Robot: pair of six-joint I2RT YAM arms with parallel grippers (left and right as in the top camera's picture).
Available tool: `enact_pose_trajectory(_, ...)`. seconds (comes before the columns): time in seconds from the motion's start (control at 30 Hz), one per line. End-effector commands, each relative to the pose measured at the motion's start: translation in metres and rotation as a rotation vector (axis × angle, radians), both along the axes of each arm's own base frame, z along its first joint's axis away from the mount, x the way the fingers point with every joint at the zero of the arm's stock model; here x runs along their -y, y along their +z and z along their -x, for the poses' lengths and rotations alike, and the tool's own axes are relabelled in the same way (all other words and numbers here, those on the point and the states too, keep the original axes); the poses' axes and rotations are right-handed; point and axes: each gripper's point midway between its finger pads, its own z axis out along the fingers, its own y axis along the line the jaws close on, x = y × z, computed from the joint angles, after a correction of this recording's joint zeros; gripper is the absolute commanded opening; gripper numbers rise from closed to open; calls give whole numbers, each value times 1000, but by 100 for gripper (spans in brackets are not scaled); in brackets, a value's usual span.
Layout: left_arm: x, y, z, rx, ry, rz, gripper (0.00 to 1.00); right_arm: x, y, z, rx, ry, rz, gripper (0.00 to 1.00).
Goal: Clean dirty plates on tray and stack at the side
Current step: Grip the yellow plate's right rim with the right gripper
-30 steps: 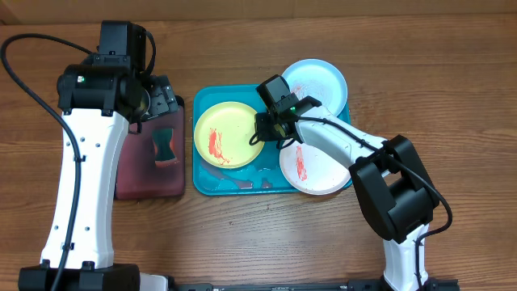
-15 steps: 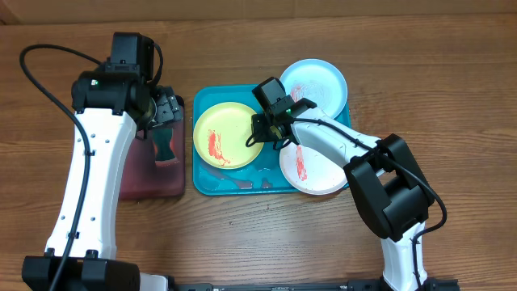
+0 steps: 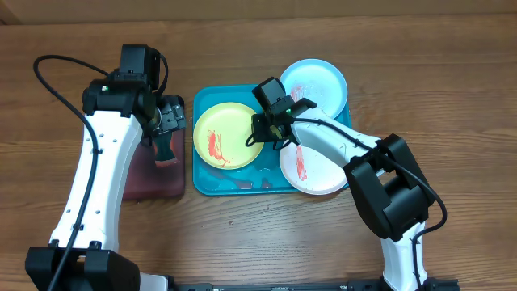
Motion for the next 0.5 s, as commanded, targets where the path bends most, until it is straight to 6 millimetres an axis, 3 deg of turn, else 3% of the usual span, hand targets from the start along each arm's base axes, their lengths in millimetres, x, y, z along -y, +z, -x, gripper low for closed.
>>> enact_pose_trajectory(0.0, -4, -2, 1, -3, 20, -9, 97, -1, -3, 0, -3, 2, 13, 4)
enact_pose_trajectory(0.47, -4, -1, 0, 0, 18, -10, 97, 0, -4, 1, -11, 2, 18, 4)
